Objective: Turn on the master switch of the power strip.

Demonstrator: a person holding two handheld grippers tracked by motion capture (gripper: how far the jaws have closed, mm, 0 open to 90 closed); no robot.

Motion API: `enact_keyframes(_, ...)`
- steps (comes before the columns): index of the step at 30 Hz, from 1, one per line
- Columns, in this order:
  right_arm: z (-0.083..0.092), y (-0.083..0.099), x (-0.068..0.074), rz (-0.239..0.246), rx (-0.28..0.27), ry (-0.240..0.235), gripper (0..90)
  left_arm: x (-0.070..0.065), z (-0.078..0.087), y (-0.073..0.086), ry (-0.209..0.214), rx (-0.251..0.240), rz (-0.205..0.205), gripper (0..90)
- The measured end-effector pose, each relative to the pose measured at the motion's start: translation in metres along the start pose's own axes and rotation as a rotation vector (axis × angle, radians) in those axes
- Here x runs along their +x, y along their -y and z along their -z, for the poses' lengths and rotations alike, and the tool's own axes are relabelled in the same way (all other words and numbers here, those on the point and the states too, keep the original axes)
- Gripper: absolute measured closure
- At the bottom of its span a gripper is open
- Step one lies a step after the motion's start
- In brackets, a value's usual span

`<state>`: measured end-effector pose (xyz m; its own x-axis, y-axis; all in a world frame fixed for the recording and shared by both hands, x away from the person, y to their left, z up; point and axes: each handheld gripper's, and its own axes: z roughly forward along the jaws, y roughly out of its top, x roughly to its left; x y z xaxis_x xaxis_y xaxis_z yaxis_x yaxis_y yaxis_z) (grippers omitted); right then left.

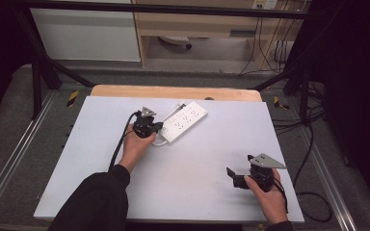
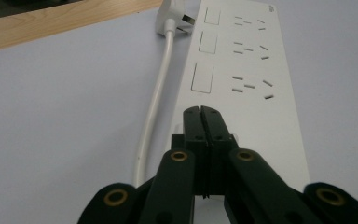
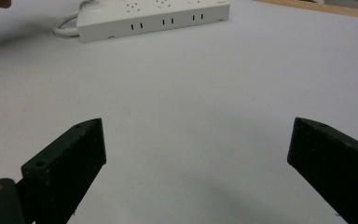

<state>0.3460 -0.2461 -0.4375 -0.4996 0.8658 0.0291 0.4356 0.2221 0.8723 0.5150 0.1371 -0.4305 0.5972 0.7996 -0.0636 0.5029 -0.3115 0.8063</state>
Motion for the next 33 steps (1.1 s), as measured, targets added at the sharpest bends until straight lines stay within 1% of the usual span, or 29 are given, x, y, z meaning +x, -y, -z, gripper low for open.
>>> enact_keyframes(14, 0.0000, 0.0001, 0.0002, -0.001, 0.001, -0.001, 4.5, -0.0025, -0.0039, 0.0014, -0.001, 0.012, -0.007, 90.0)
enact_keyframes(24, 0.0000, 0.0004, 0.0006, -0.007, 0.006, -0.002, 4.4, -0.0035, -0.0050, 0.0015, 0.001, 0.012, -0.011, 90.0)
enact_keyframes(27, -0.0001, 0.0004, 0.0005, -0.002, 0.004, -0.002, 4.3, -0.0042, -0.0054, 0.0016, 0.001, 0.011, -0.012, 90.0)
enact_keyframes(29, -0.0002, 0.0005, 0.0004, 0.000, 0.007, -0.003, 4.3, -0.0050, -0.0054, 0.0014, -0.003, 0.012, -0.023, 90.0)
enact_keyframes(30, -0.0003, 0.0005, 0.0004, -0.003, 0.007, -0.003, 4.3, -0.0058, -0.0056, 0.0015, -0.001, 0.012, -0.017, 90.0)
enact_keyframes(31, -0.0004, 0.0004, 0.0002, -0.004, 0.007, -0.003, 4.2, -0.0059, -0.0056, 0.0014, -0.006, 0.013, -0.023, 90.0)
enact_keyframes(33, -0.0004, 0.0004, 0.0000, -0.003, 0.006, -0.002, 4.2, -0.0067, -0.0058, 0.0013, -0.011, 0.015, -0.023, 90.0)
